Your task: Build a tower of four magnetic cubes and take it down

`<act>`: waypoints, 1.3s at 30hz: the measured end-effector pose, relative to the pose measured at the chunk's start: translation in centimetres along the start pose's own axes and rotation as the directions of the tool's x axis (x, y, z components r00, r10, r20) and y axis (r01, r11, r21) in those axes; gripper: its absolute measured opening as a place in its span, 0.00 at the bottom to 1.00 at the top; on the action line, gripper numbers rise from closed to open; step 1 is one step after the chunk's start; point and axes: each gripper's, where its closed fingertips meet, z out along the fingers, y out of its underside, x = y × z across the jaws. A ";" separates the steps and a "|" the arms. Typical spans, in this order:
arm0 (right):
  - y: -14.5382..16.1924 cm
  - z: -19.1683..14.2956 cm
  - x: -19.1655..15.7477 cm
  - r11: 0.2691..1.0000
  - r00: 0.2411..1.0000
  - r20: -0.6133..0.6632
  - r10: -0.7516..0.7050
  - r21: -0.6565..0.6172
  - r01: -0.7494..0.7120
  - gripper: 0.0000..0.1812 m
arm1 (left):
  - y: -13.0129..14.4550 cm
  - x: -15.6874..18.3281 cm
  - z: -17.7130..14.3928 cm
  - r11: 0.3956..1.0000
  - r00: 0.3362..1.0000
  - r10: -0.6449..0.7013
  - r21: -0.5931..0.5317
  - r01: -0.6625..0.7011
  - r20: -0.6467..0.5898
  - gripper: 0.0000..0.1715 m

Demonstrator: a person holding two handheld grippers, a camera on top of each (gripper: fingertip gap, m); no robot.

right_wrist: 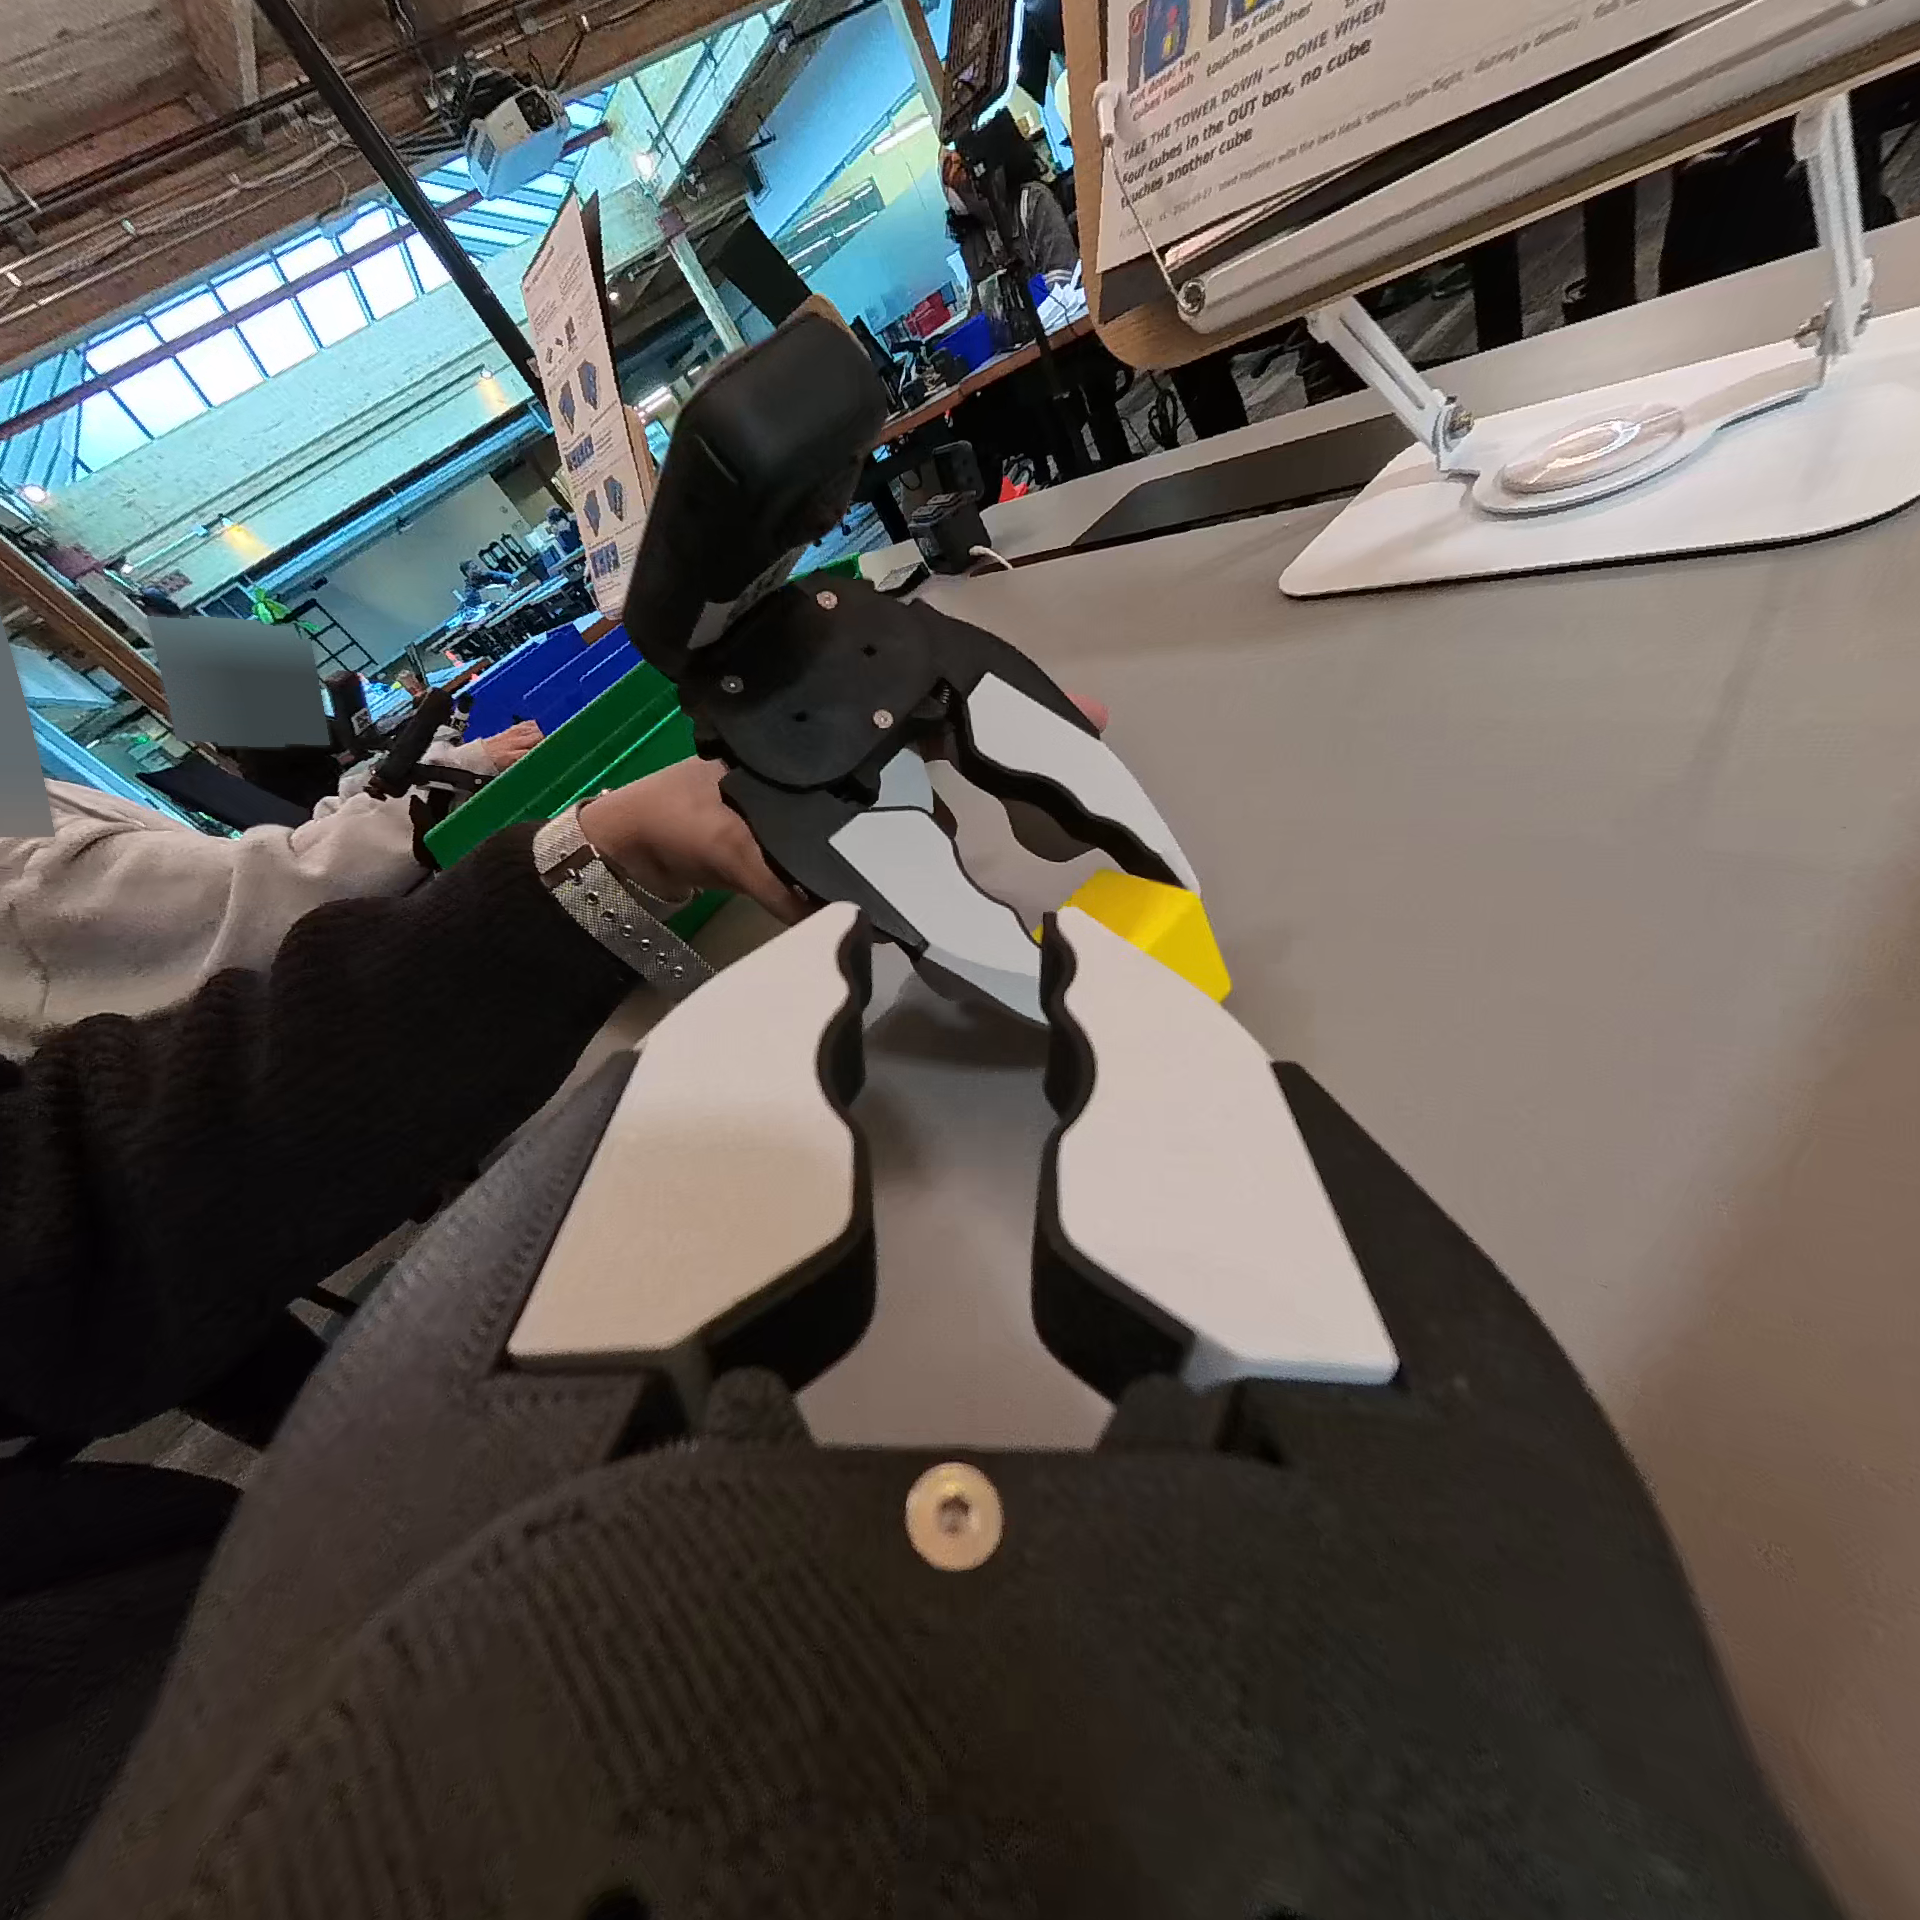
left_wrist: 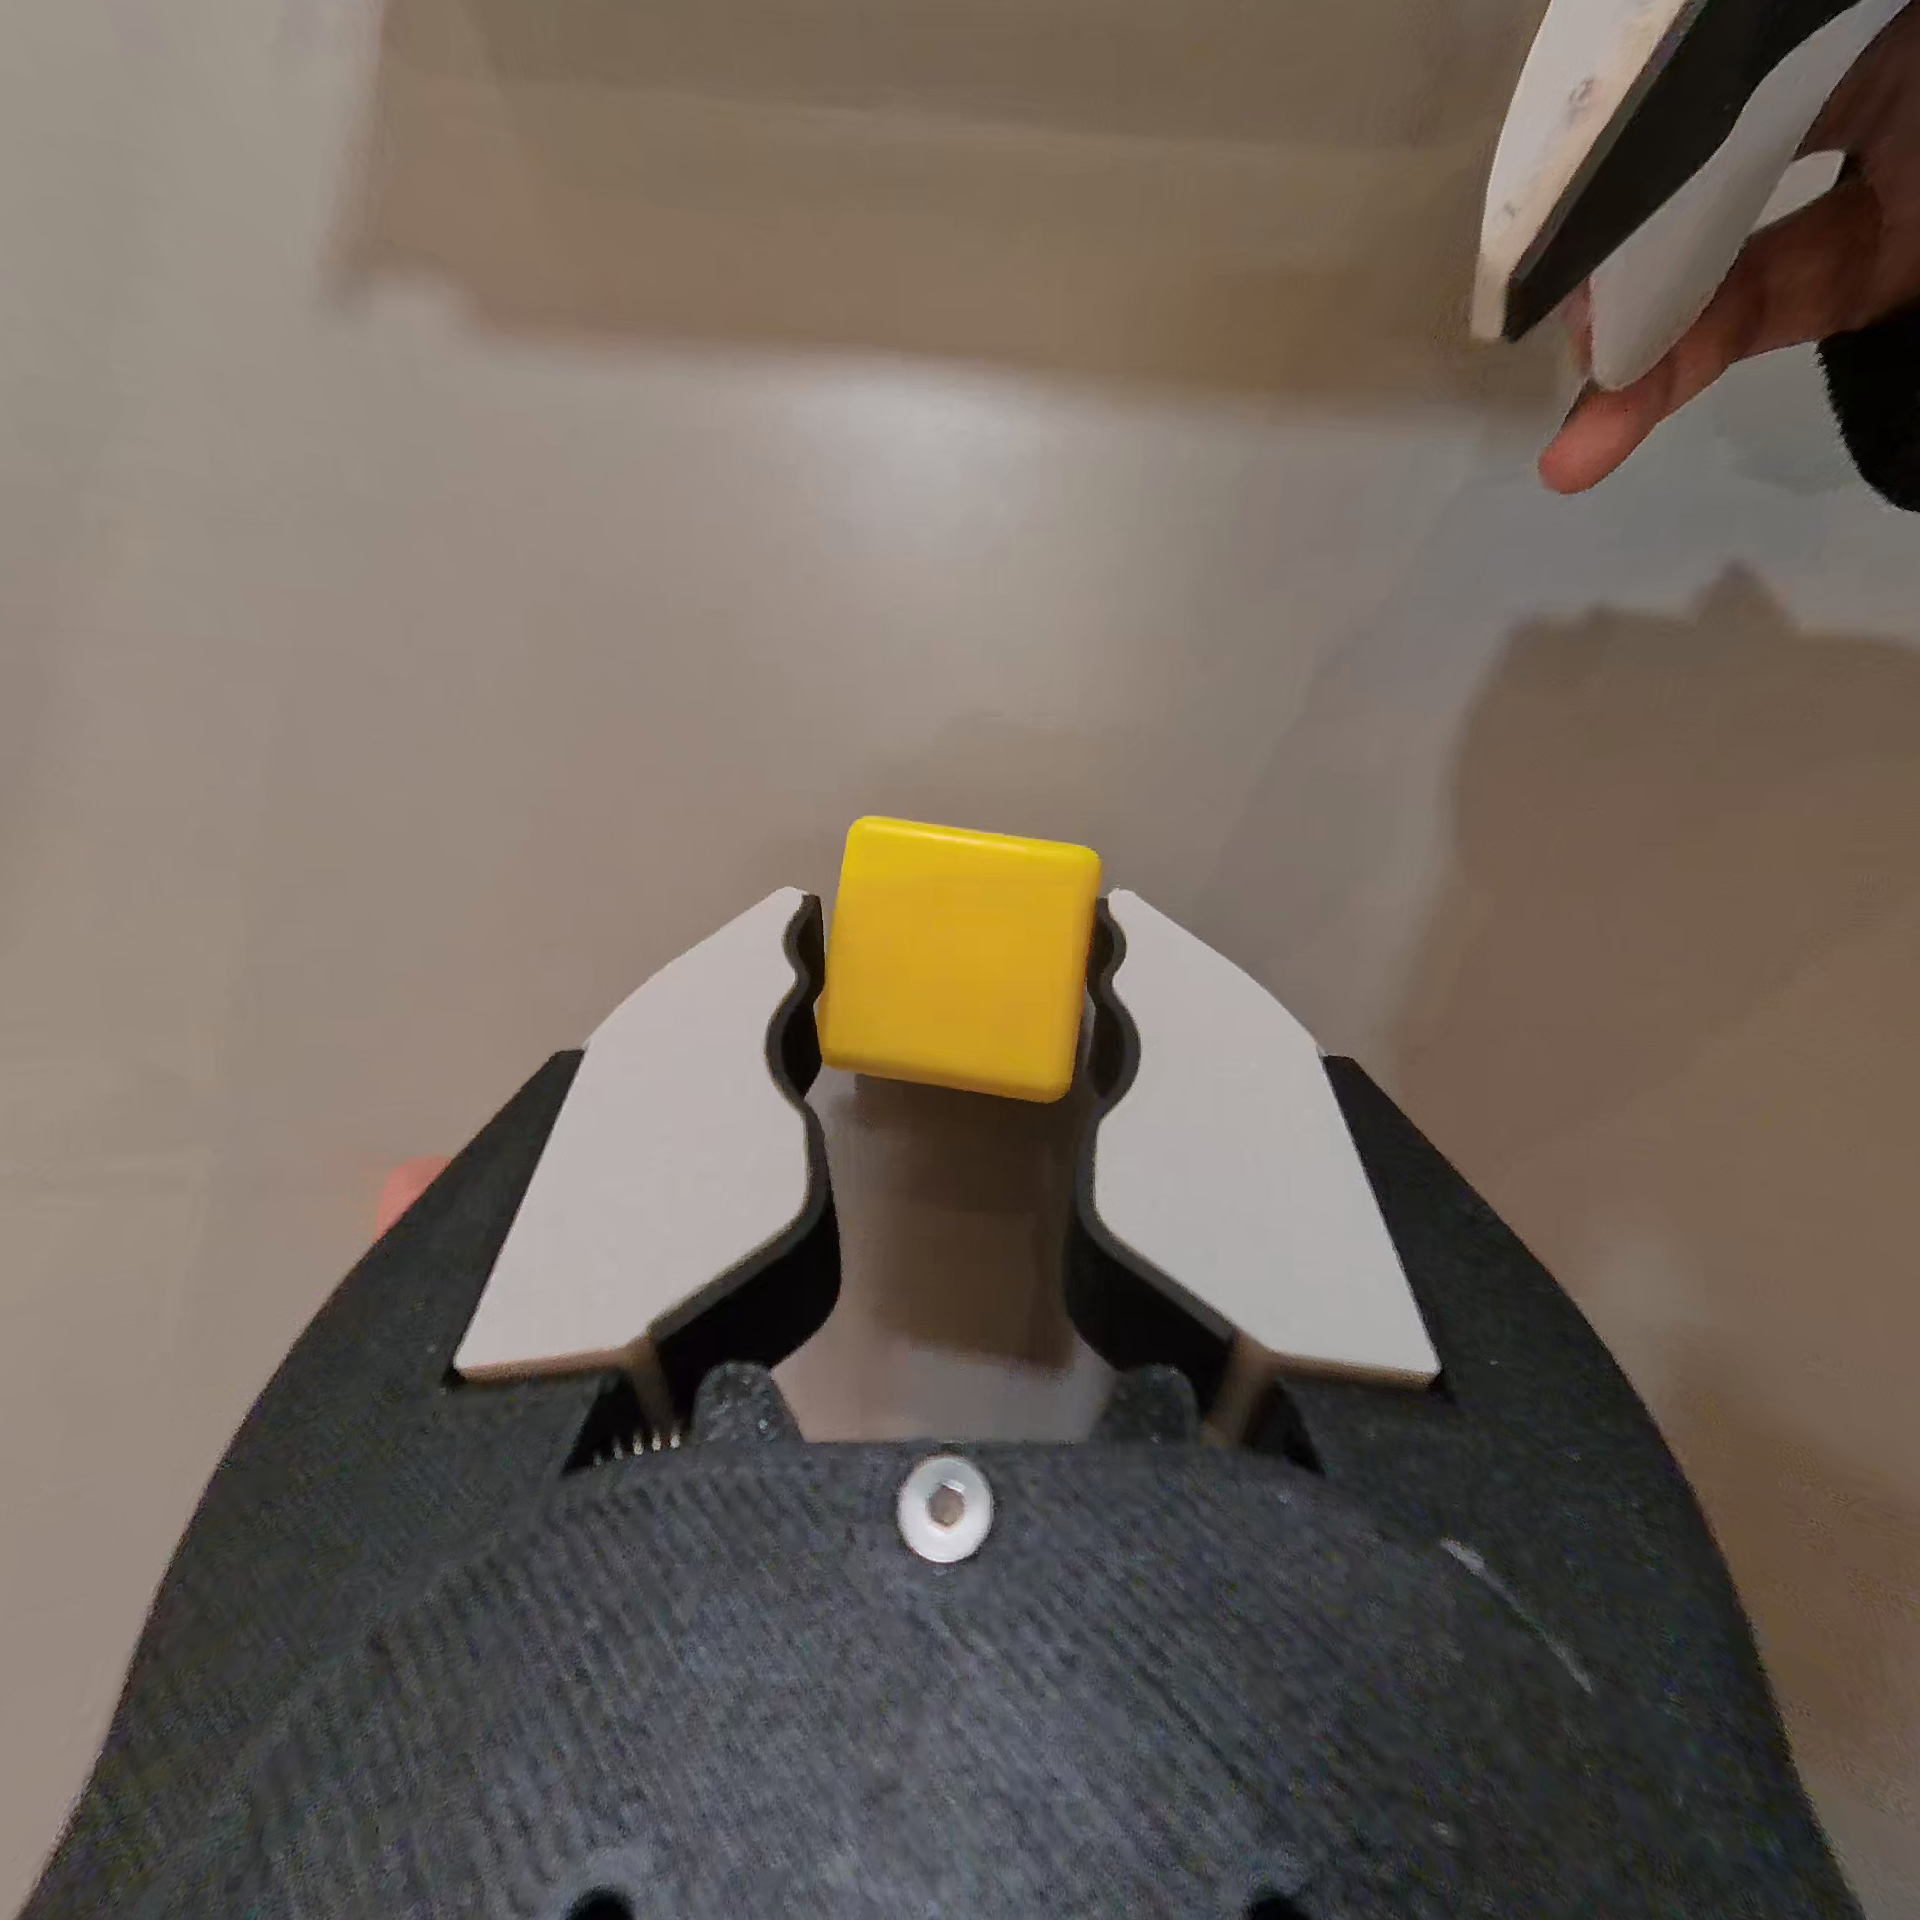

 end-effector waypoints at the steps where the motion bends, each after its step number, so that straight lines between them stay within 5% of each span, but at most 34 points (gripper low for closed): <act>1: 0.0 0.0 0.0 1.000 1.000 -0.001 -0.001 0.000 0.001 0.17 | 0.0 0.0 0.0 1.000 1.000 0.000 0.002 0.000 -0.001 0.29; 6: 0.0 -0.1 0.0 1.000 1.000 -0.003 -0.007 0.000 0.007 0.17 | -0.1 0.1 0.1 1.000 1.000 0.006 0.006 -0.006 0.024 0.29; 12: -0.1 -0.1 0.2 1.000 1.000 -0.009 -0.008 -0.002 0.008 0.17 | 0.1 0.3 0.1 0.998 0.996 -0.057 0.004 0.056 0.068 0.55; 17: -0.5 -0.1 0.3 1.000 1.000 -0.007 -0.006 0.014 0.006 0.17 | -0.5 0.0 -1.4 0.989 0.987 -0.117 0.099 0.107 0.109 0.56; 20: -0.8 0.4 0.0 1.000 1.000 0.006 -0.013 0.019 0.013 0.17 | -2.4 0.4 -4.5 0.964 0.976 -0.193 0.206 0.170 0.097 0.56; 24: -1.0 1.9 -0.6 1.000 0.999 0.040 -0.024 0.013 0.023 0.17 | -4.4 -1.4 -13.4 0.896 0.904 -0.343 0.379 0.233 0.254 0.54; 27: -1.0 3.3 -1.3 0.999 0.996 0.075 -0.037 -0.001 0.037 0.17 | -1.3 -4.2 -22.2 0.852 0.717 -0.486 0.456 0.259 0.501 0.52; 31: -1.0 5.3 -2.5 0.998 0.991 0.120 -0.056 -0.010 0.057 0.17 | 11.3 -6.8 -32.6 0.737 0.243 -0.655 0.533 0.417 0.716 0.52; 35: -1.0 6.8 -3.8 0.996 0.985 0.150 -0.092 -0.003 0.093 0.16 | 25.0 -5.1 -33.7 0.513 -0.015 -0.723 0.551 0.658 0.691 0.47; 37: -0.9 7.4 -4.4 0.993 0.981 0.156 -0.118 0.002 0.119 0.16 | 29.3 -4.1 -32.8 0.435 -0.089 -0.725 0.555 0.708 0.683 0.34; 39: -0.7 7.8 -4.9 0.989 0.976 0.162 -0.145 -0.004 0.147 0.16 | 31.9 -3.7 -32.5 0.403 -0.152 -0.699 0.561 0.724 0.699 0.35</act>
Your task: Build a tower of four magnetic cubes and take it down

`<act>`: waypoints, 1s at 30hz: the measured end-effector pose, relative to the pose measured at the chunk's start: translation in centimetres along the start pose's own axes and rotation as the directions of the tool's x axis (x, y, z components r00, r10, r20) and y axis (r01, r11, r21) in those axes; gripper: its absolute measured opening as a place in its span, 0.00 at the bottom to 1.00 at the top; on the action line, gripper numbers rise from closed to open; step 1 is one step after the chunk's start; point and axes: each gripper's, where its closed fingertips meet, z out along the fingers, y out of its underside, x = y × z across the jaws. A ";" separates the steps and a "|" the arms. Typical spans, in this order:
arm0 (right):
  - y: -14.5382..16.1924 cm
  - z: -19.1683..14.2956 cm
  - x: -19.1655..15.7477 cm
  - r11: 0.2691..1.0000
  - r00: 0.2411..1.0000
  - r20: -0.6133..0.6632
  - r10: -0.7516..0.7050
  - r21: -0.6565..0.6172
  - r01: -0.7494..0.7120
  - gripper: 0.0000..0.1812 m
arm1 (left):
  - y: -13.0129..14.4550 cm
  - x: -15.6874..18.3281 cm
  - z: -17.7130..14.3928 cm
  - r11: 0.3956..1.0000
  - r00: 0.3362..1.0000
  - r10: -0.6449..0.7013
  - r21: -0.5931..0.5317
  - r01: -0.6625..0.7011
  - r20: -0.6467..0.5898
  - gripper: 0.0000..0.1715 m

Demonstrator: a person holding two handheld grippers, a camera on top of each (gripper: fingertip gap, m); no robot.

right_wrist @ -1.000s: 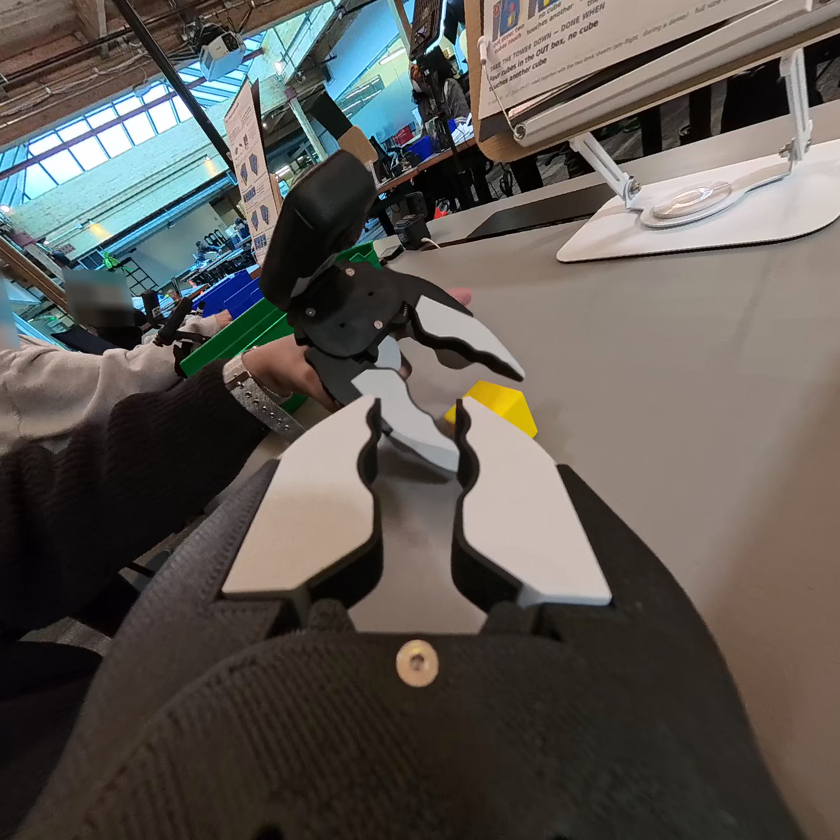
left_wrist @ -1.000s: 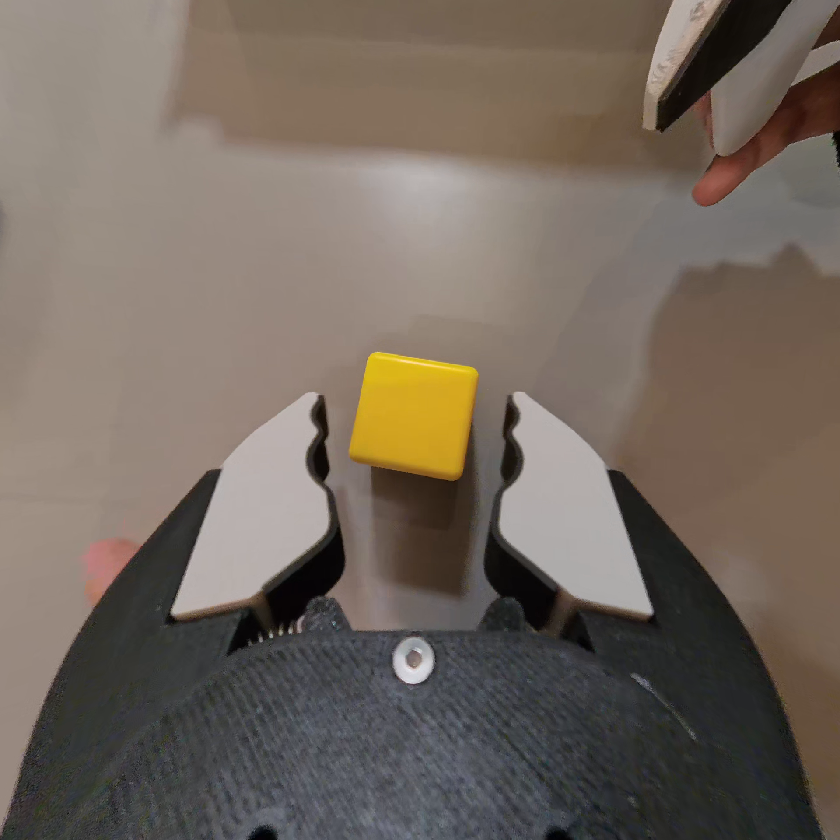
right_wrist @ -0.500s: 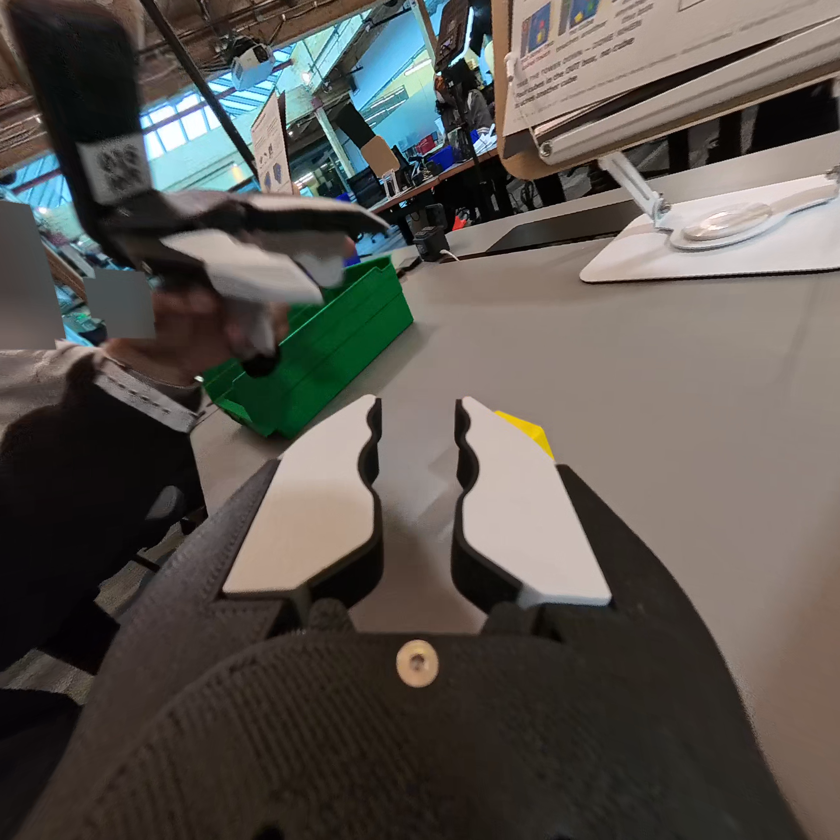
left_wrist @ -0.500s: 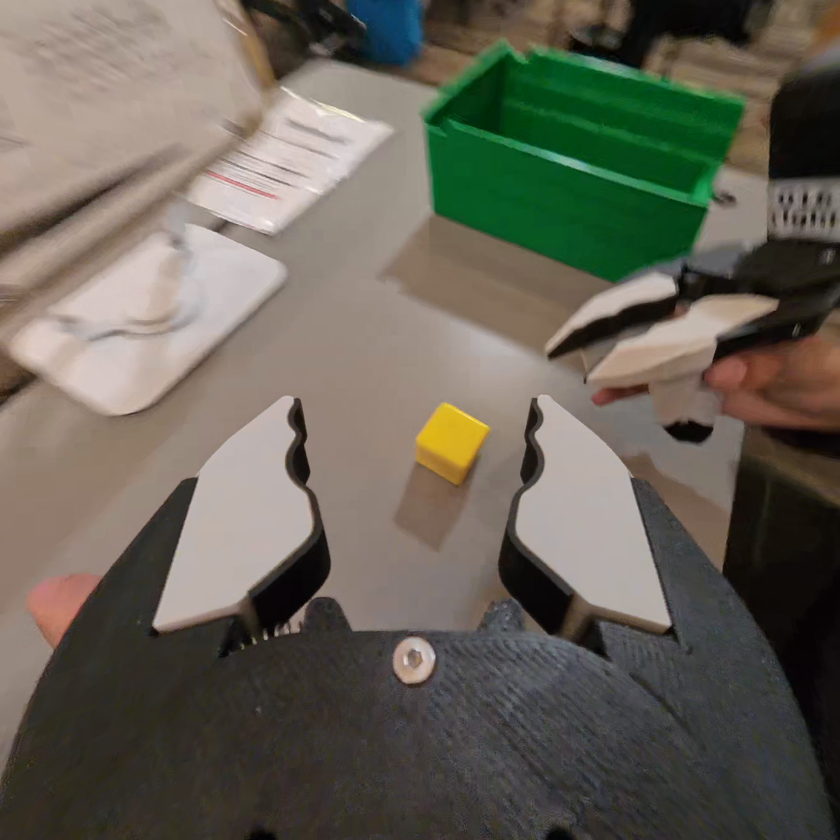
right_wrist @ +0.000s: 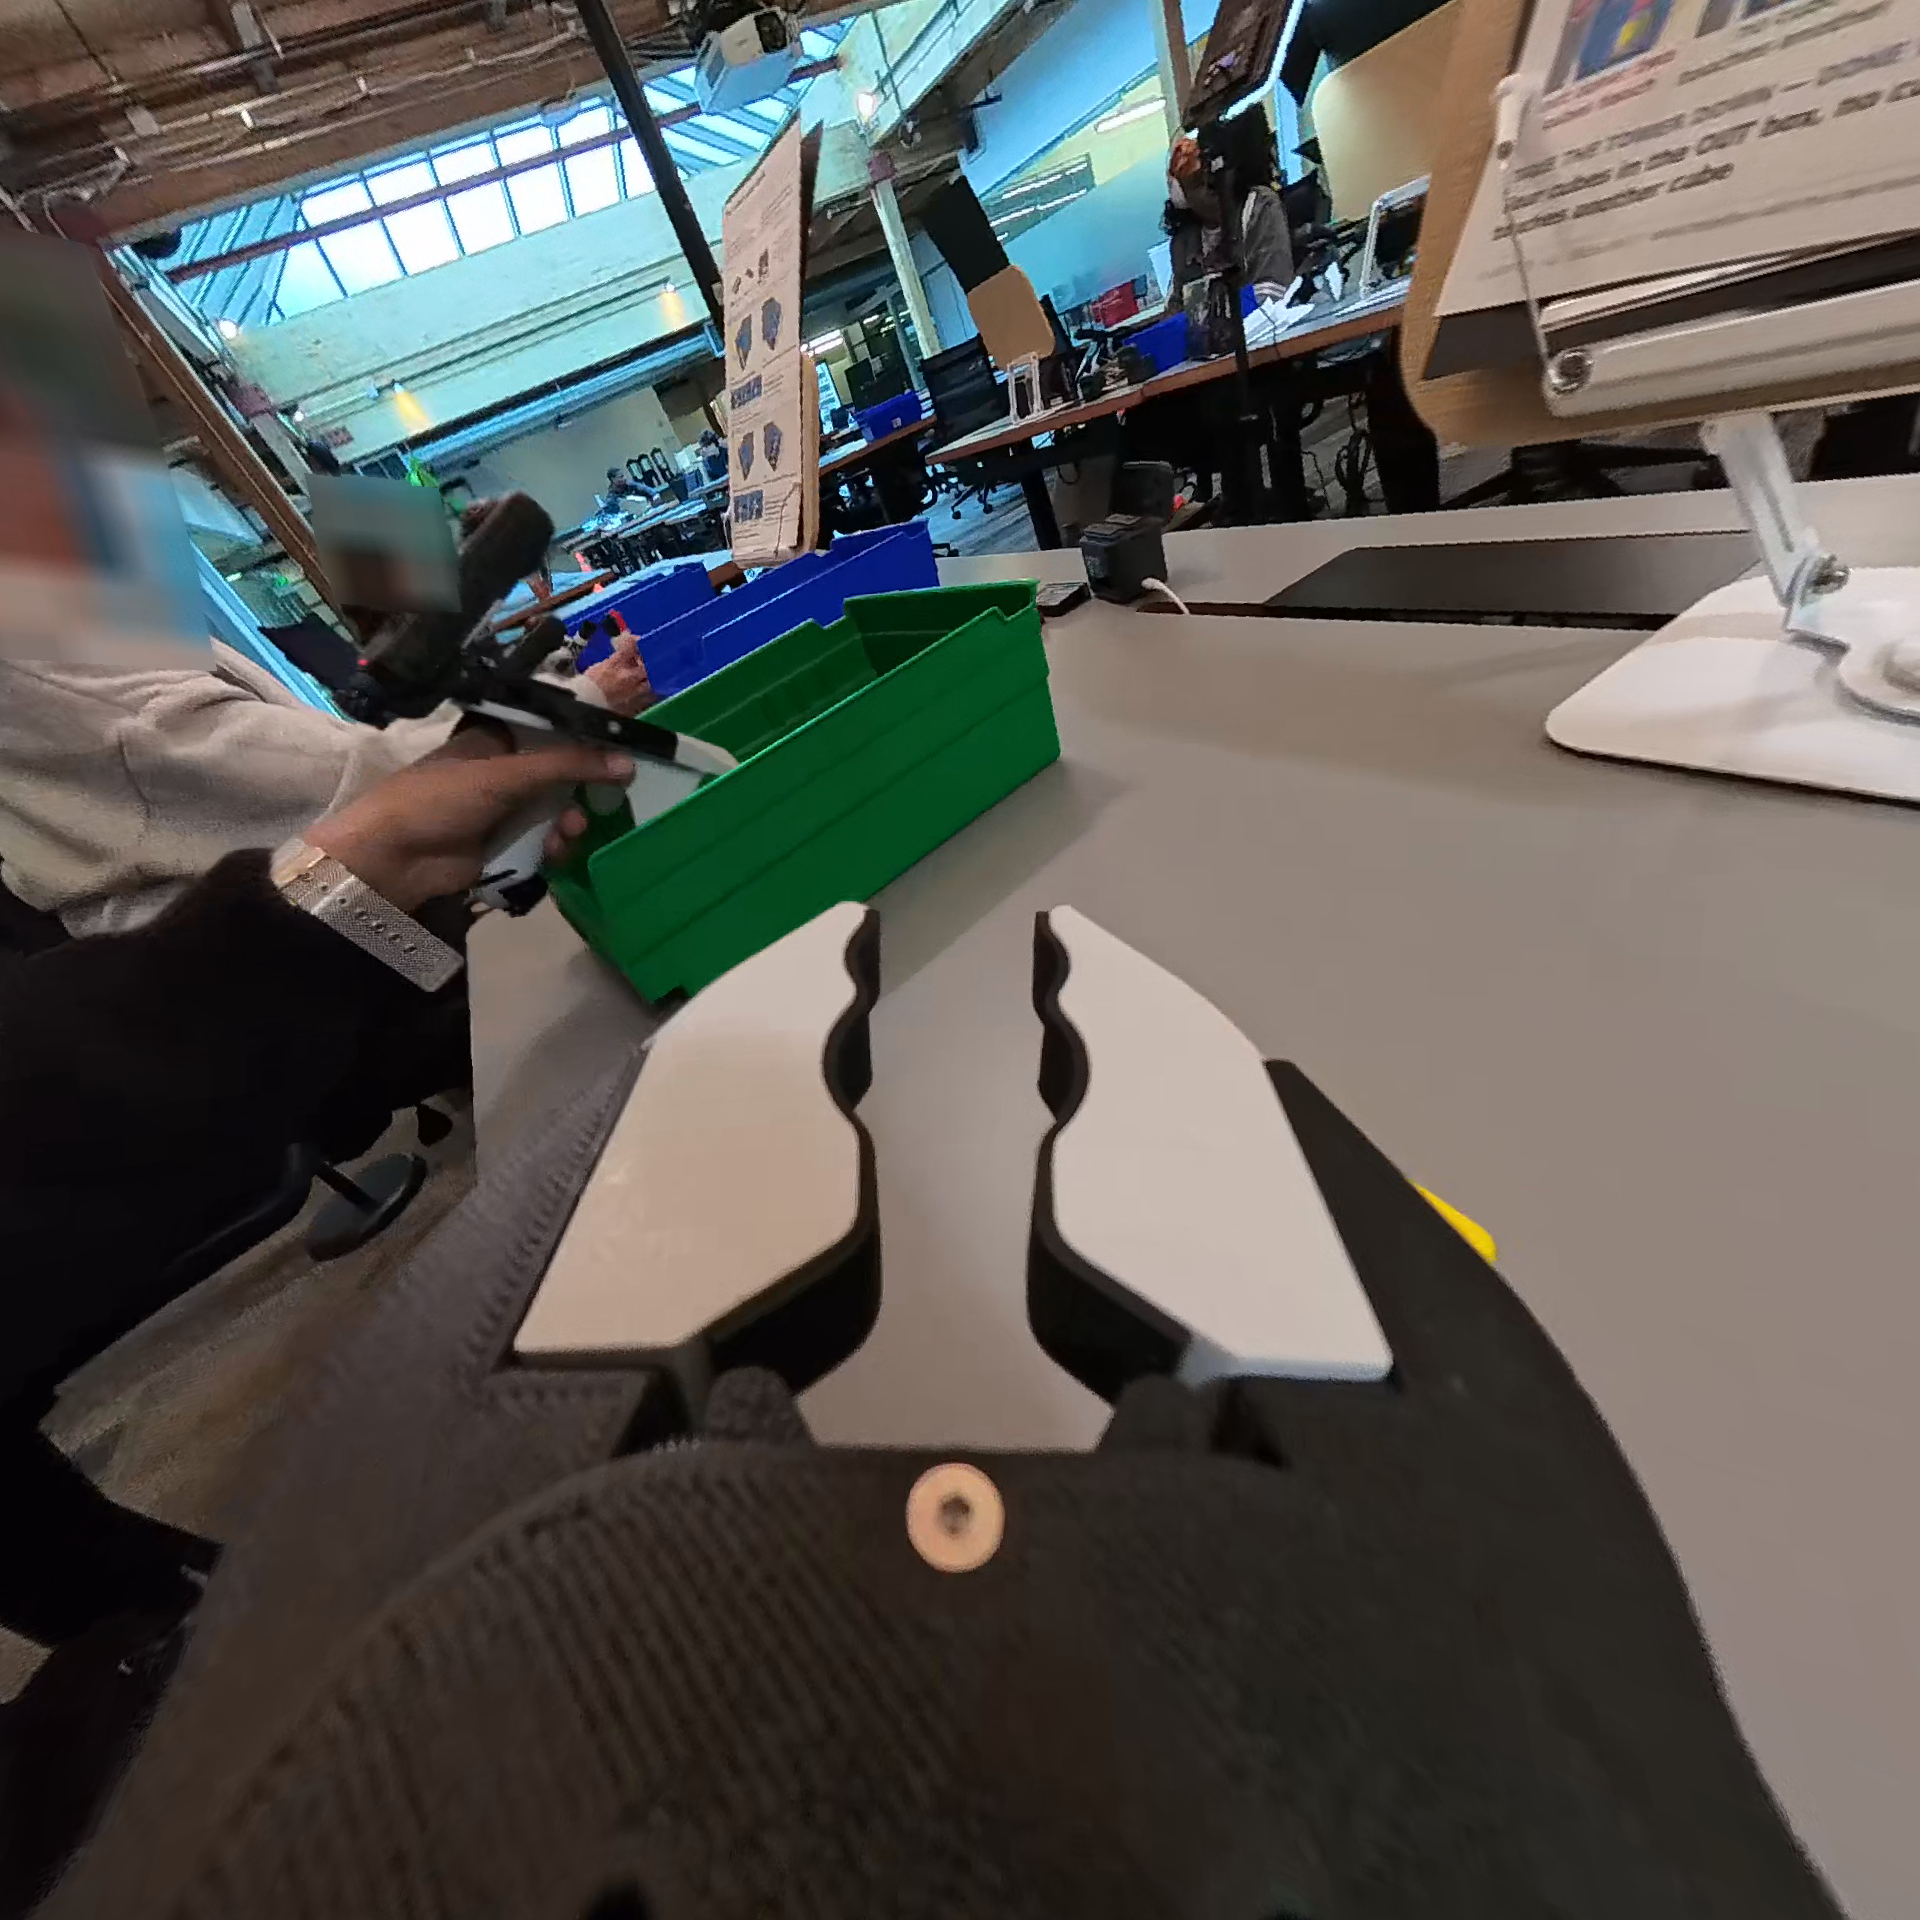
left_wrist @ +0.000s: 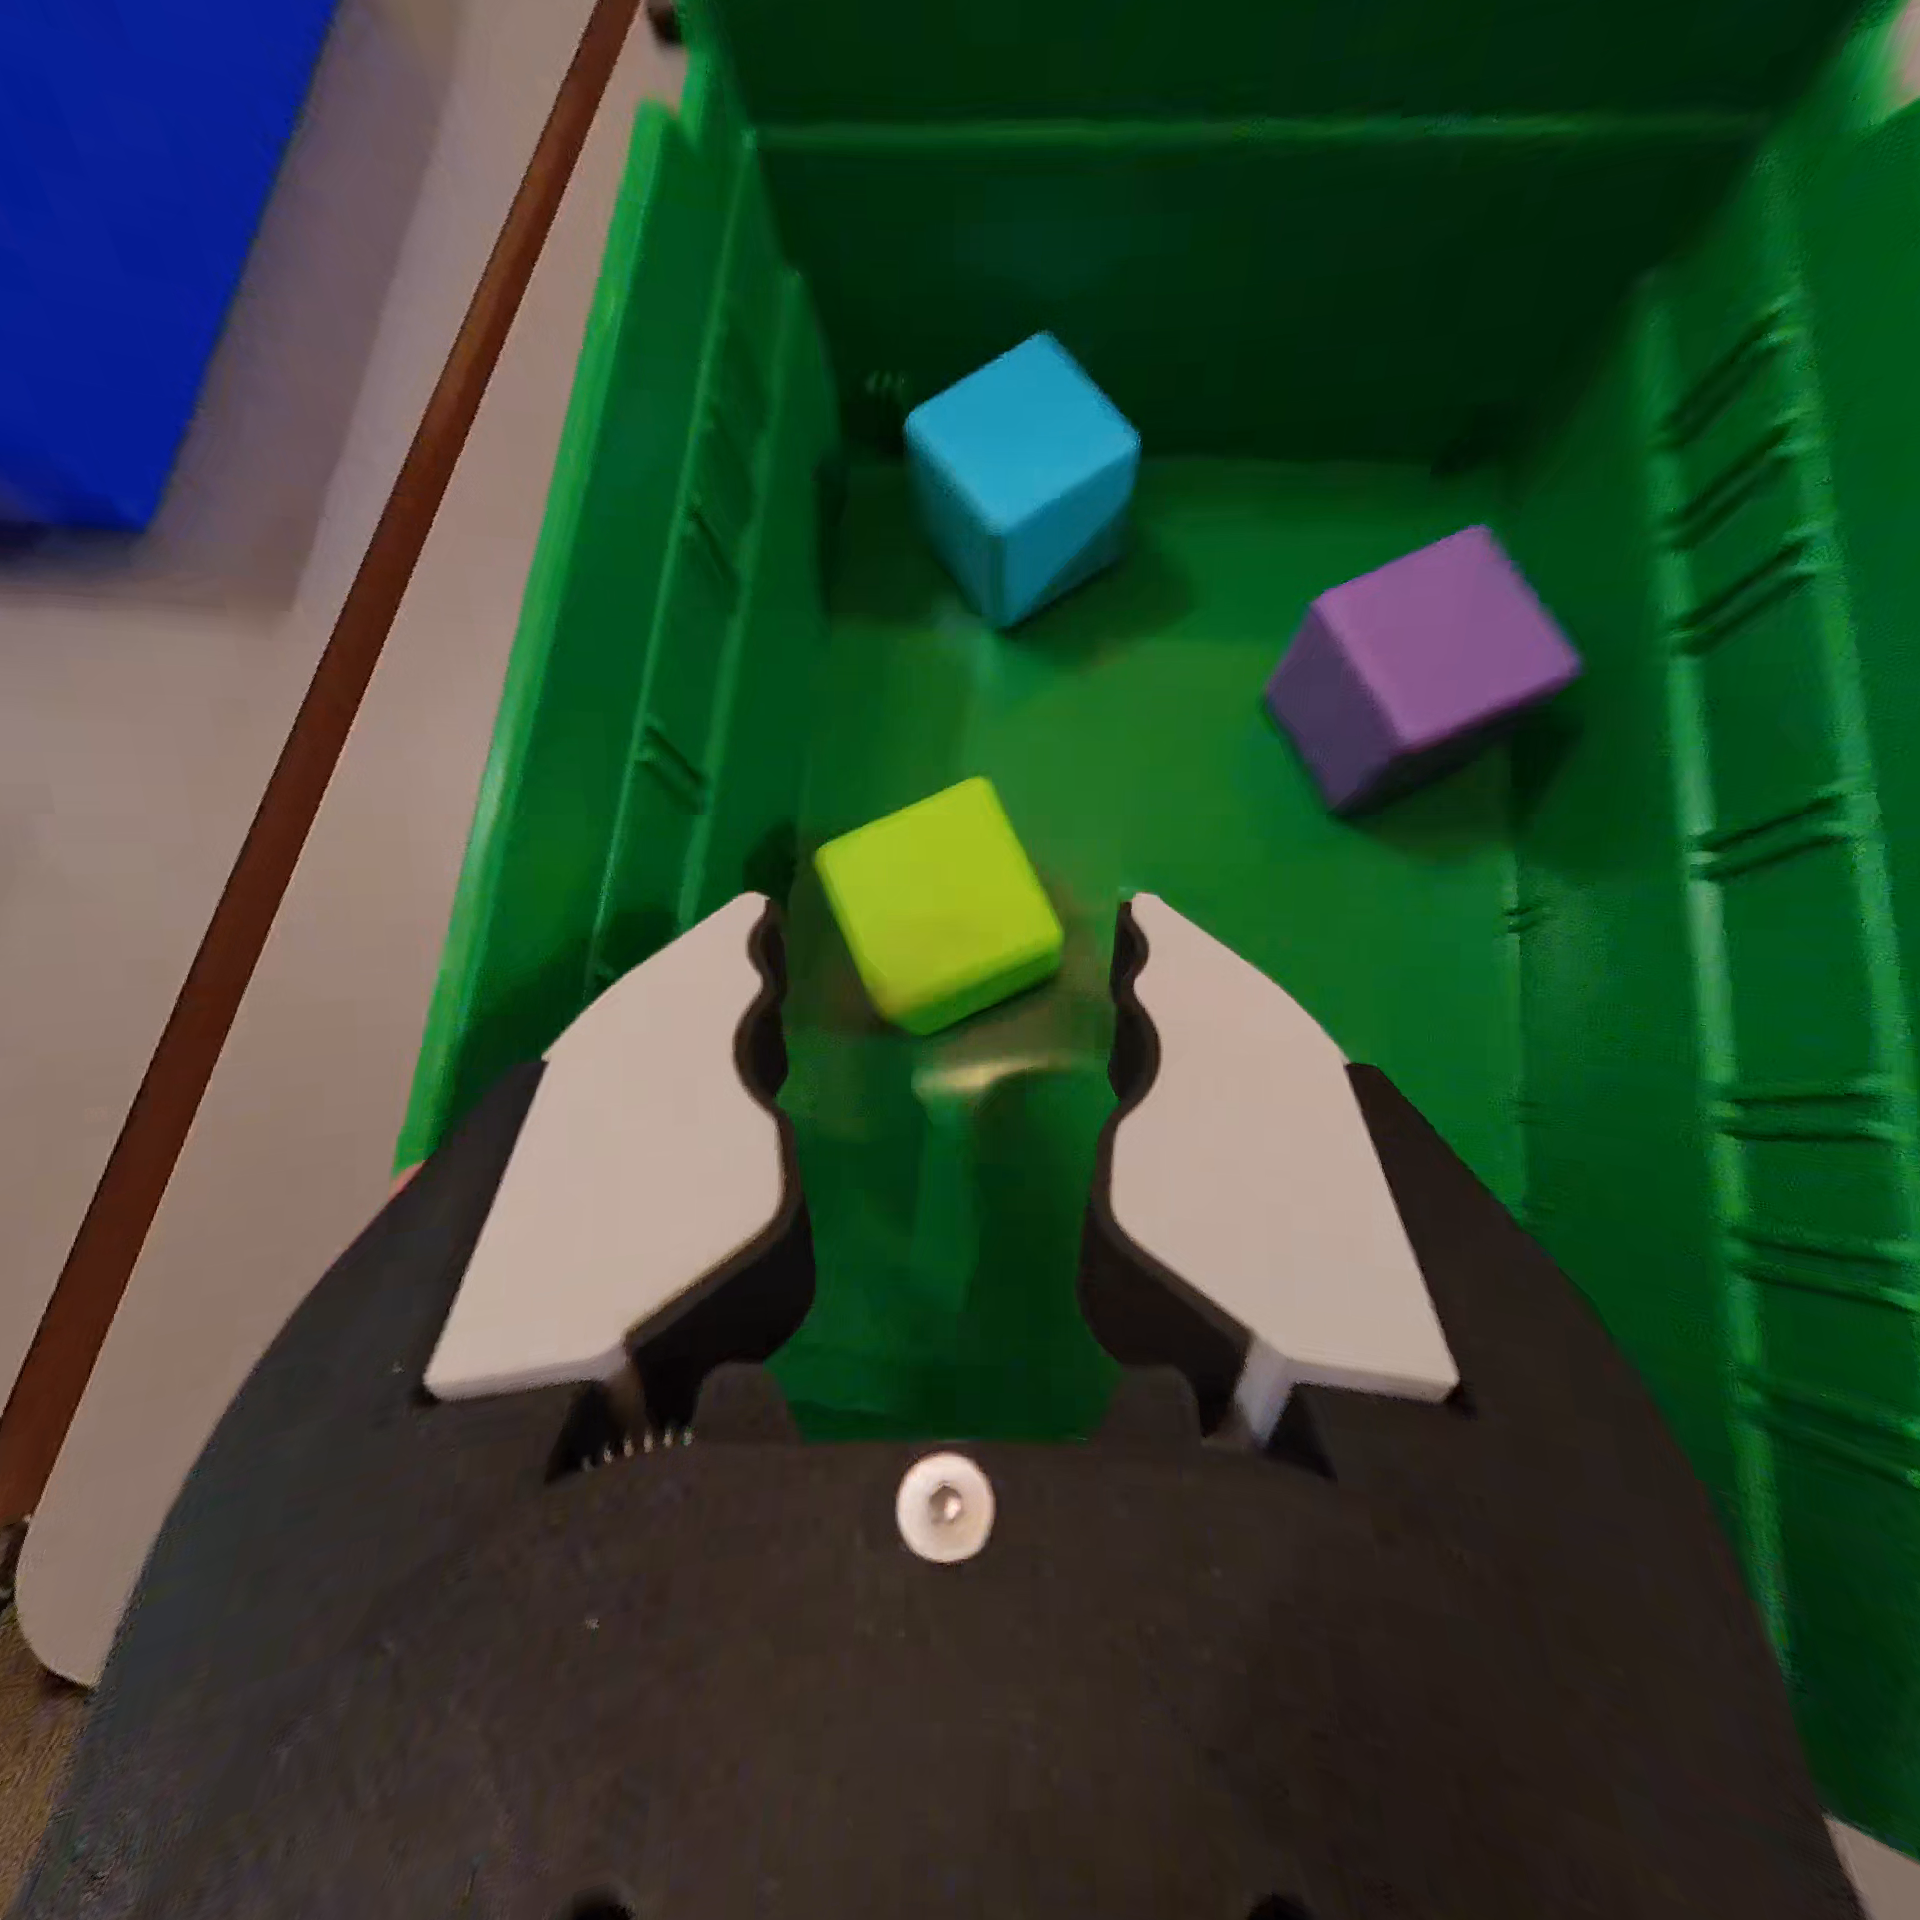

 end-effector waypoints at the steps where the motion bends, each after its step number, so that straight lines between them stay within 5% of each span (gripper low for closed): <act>1: 0.2 0.2 -0.2 1.000 1.000 0.003 -0.010 -0.009 0.010 0.16 | 0.5 -0.2 0.4 1.000 1.000 0.000 -0.015 0.000 0.010 0.36; 6: 0.6 0.5 -0.6 1.000 1.000 0.017 -0.013 -0.028 0.013 0.16 | 1.8 -0.6 1.8 0.996 0.994 0.054 -0.078 -0.047 0.096 0.38; 16: 0.3 -0.6 0.3 0.997 0.997 0.008 0.077 0.008 -0.077 0.16 | 3.1 -0.5 2.8 0.980 0.995 0.066 -0.192 -0.051 0.075 0.35; 23: 0.3 -1.3 0.5 0.998 0.998 -0.018 0.059 0.006 -0.059 0.16 | 2.2 -0.8 2.5 0.985 0.999 0.029 -0.170 -0.023 0.032 0.19; 30: 0.3 -1.9 0.8 0.997 0.997 -0.034 0.071 0.015 -0.071 0.16 | 1.6 -0.5 2.6 0.986 0.999 -0.034 -0.167 0.028 -0.032 0.34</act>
